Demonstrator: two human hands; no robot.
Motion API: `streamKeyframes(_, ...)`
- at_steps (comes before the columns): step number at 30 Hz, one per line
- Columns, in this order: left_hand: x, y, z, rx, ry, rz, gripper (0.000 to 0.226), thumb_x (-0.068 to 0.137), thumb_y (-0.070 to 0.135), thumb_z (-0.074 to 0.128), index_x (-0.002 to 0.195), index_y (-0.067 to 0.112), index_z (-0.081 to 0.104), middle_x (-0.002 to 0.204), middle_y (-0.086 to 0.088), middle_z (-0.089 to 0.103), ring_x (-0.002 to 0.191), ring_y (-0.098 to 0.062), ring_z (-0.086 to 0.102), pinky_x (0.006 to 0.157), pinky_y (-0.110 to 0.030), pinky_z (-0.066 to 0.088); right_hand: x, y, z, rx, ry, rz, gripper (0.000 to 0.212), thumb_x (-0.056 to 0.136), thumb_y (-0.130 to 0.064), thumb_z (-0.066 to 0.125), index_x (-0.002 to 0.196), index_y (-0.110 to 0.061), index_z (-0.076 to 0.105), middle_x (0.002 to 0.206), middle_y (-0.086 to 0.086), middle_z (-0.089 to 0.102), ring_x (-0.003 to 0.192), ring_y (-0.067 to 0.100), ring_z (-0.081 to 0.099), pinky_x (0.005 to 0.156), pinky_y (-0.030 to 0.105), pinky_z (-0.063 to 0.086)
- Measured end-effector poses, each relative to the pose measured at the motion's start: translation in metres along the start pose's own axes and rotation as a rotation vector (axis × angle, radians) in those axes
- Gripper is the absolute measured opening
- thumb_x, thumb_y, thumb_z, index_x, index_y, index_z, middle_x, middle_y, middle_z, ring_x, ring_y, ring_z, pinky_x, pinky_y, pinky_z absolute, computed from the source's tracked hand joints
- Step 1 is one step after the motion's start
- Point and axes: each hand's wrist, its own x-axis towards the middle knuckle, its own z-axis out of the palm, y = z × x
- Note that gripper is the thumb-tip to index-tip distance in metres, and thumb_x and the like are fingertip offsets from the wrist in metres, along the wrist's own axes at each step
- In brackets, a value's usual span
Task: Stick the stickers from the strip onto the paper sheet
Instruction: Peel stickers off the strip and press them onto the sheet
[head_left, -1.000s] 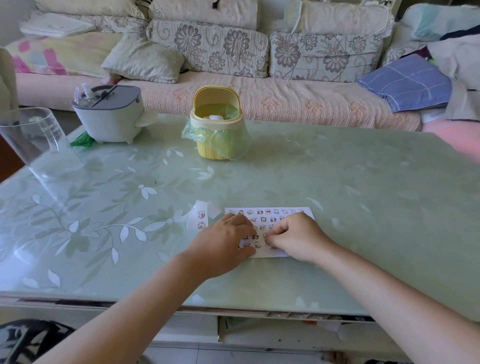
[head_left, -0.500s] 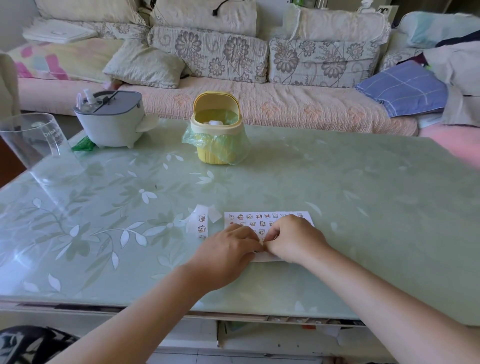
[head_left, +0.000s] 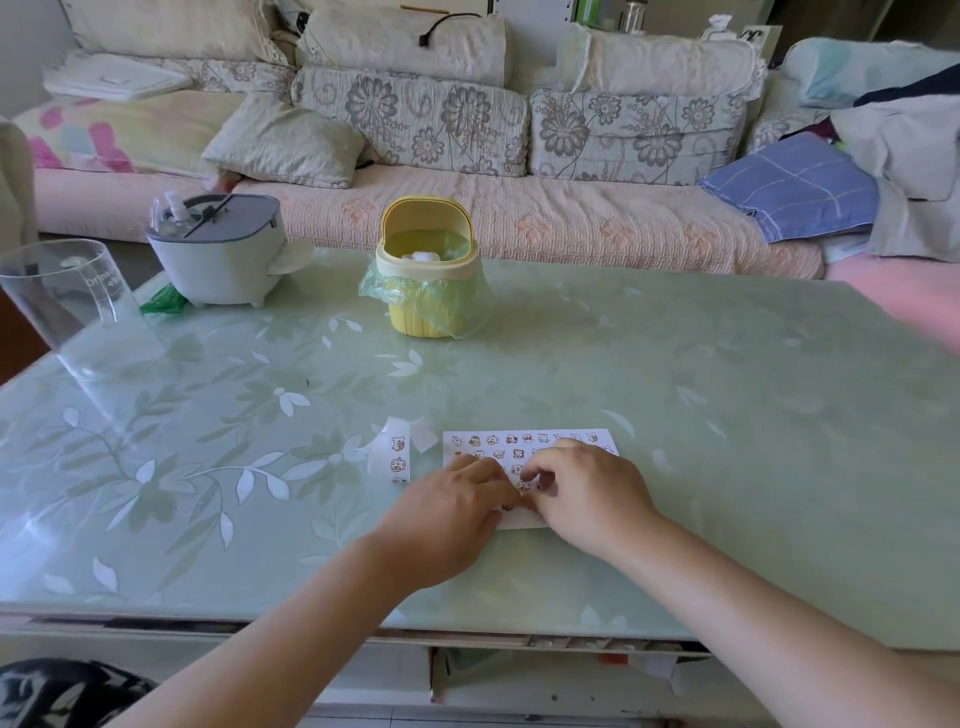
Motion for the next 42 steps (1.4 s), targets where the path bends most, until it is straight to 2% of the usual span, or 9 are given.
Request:
streamKeyframes(4, -0.001, 0.002, 0.004, 0.042, 0.022, 0.019, 0.034, 0.088, 0.022, 0.042, 0.111, 0.029, 0.066, 0.1, 0.011, 0.06, 0.093, -0.017, 0.055, 0.066, -0.032, 0.052, -0.011, 0.008, 0.009, -0.079, 0.032, -0.177, 0.024, 0.097, -0.038, 0.05, 0.108, -0.036, 0.072, 0.106, -0.01, 0.059, 0.1, 0.016, 0.058, 0.076, 0.029, 0.044)
streamKeyframes(8, -0.001, 0.003, 0.004, 0.051, 0.036, 0.035, 0.029, 0.087, 0.015, 0.054, 0.109, 0.03, 0.066, 0.1, 0.01, 0.061, 0.091, -0.017, 0.057, 0.065, -0.03, 0.052, -0.022, 0.016, 0.018, -0.162, 0.102, -0.291, 0.028, 0.084, -0.034, 0.047, 0.085, -0.026, 0.073, 0.099, -0.008, 0.061, 0.088, 0.021, 0.06, 0.066, 0.031, 0.046)
streamKeyframes(12, 0.0, 0.003, 0.005, 0.072, 0.041, 0.031, 0.027, 0.086, 0.013, 0.057, 0.106, 0.027, 0.069, 0.101, 0.011, 0.062, 0.091, -0.016, 0.059, 0.064, -0.029, 0.052, -0.029, 0.021, 0.017, -0.138, 0.099, -0.35, 0.026, 0.076, -0.032, 0.05, 0.085, -0.024, 0.072, 0.103, -0.005, 0.063, 0.087, 0.021, 0.059, 0.067, 0.032, 0.05)
streamKeyframes(21, -0.005, 0.003, 0.0, 0.032, -0.025, 0.024, 0.032, 0.093, 0.031, 0.05, 0.121, 0.032, 0.067, 0.114, 0.007, 0.061, 0.101, -0.017, 0.058, 0.073, -0.035, 0.055, -0.033, 0.031, 0.008, -0.078, 0.016, -0.378, 0.032, 0.08, -0.036, 0.049, 0.097, -0.034, 0.077, 0.112, -0.007, 0.067, 0.093, 0.023, 0.06, 0.072, 0.036, 0.055)
streamKeyframes(24, -0.01, 0.002, -0.003, 0.074, -0.09, 0.072, 0.039, 0.096, 0.04, 0.044, 0.133, 0.039, 0.058, 0.121, 0.003, 0.059, 0.108, -0.017, 0.057, 0.08, -0.032, 0.054, -0.03, 0.028, 0.005, 0.024, 0.004, -0.28, 0.044, 0.08, -0.04, 0.041, 0.107, -0.033, 0.075, 0.117, -0.015, 0.064, 0.105, 0.017, 0.056, 0.088, 0.034, 0.051)
streamKeyframes(28, -0.011, 0.003, -0.005, 0.047, -0.102, 0.064, 0.038, 0.095, 0.043, 0.043, 0.128, 0.038, 0.063, 0.123, 0.001, 0.059, 0.11, -0.019, 0.058, 0.081, -0.03, 0.054, -0.028, 0.028, 0.009, -0.037, 0.001, -0.289, 0.049, 0.08, -0.041, 0.04, 0.12, -0.029, 0.067, 0.114, -0.011, 0.059, 0.103, 0.018, 0.053, 0.088, 0.035, 0.049)
streamKeyframes(34, -0.01, 0.006, -0.006, -0.041, -0.063, -0.018, 0.035, 0.09, 0.038, 0.047, 0.118, 0.032, 0.066, 0.119, 0.009, 0.061, 0.109, -0.012, 0.057, 0.083, -0.031, 0.053, -0.028, 0.032, 0.011, -0.076, 0.035, -0.362, 0.037, 0.083, -0.037, 0.044, 0.107, -0.032, 0.072, 0.111, -0.005, 0.06, 0.096, 0.022, 0.057, 0.075, 0.035, 0.052)
streamKeyframes(37, -0.006, 0.008, -0.007, -0.024, -0.067, -0.038, 0.042, 0.091, 0.045, 0.043, 0.127, 0.032, 0.061, 0.116, 0.011, 0.06, 0.11, -0.012, 0.053, 0.082, -0.032, 0.052, -0.027, 0.033, 0.009, -0.029, 0.037, -0.362, 0.034, 0.083, -0.037, 0.044, 0.093, -0.028, 0.075, 0.11, -0.007, 0.063, 0.097, 0.021, 0.058, 0.075, 0.038, 0.054)
streamKeyframes(42, -0.005, 0.007, -0.004, 0.037, -0.084, -0.018, 0.043, 0.09, 0.054, 0.042, 0.124, 0.038, 0.064, 0.116, 0.008, 0.059, 0.108, -0.015, 0.054, 0.075, -0.032, 0.053, -0.024, 0.03, 0.004, 0.03, 0.015, -0.282, 0.033, 0.084, -0.036, 0.048, 0.098, -0.032, 0.077, 0.11, -0.017, 0.063, 0.102, 0.015, 0.057, 0.081, 0.032, 0.051)
